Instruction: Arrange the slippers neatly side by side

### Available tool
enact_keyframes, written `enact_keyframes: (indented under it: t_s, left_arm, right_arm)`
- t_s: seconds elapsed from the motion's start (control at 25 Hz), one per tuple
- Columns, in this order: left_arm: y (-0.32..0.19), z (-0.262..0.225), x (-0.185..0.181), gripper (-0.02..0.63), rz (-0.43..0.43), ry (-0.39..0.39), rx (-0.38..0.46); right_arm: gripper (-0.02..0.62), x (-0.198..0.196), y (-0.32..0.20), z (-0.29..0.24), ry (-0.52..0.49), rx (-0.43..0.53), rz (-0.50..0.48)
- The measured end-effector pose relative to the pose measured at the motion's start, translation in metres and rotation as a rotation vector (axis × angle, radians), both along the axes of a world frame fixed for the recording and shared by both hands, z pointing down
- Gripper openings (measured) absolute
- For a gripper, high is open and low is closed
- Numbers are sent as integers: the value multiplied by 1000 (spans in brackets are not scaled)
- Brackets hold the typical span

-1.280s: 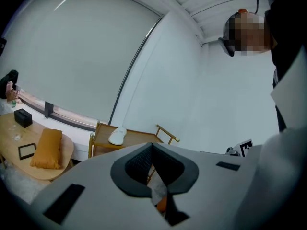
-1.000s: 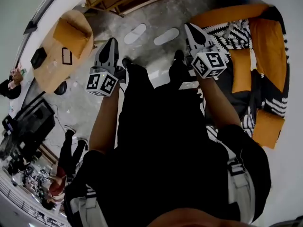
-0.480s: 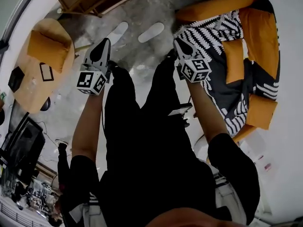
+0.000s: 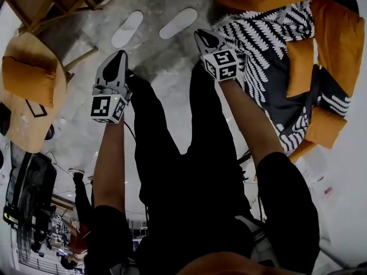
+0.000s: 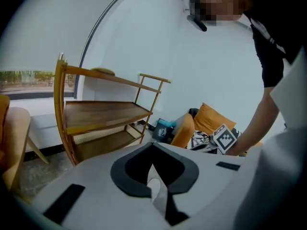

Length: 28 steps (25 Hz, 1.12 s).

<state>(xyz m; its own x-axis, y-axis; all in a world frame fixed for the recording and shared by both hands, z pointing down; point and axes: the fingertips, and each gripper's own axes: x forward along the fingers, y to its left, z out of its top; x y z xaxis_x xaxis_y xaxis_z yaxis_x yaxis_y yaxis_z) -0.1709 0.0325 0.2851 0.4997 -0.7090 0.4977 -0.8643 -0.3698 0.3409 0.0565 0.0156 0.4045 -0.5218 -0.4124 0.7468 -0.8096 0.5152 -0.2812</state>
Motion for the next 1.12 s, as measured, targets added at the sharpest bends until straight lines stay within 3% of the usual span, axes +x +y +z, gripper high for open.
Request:
enact_keyframes:
  t_s: [0.2, 0.32, 0.48, 0.84, 1.12]
  left_arm:
    - [-12, 53, 12, 14, 36, 7, -19]
    - [-22, 81, 17, 14, 57, 17, -20]
    - [-15, 111, 15, 14, 100, 18, -61]
    - [13, 176, 27, 14, 191, 50, -140]
    - [25, 240, 35, 14, 232, 66, -179]
  right_arm:
    - [41, 0, 6, 76, 58, -71, -10]
    - [106, 6, 12, 122, 142, -120, -50]
    - [106, 7, 38, 172, 246, -197, -122]
    - [128, 22, 51, 261, 272, -250, 45]
    - [147, 6, 44, 323, 301, -238, 31]
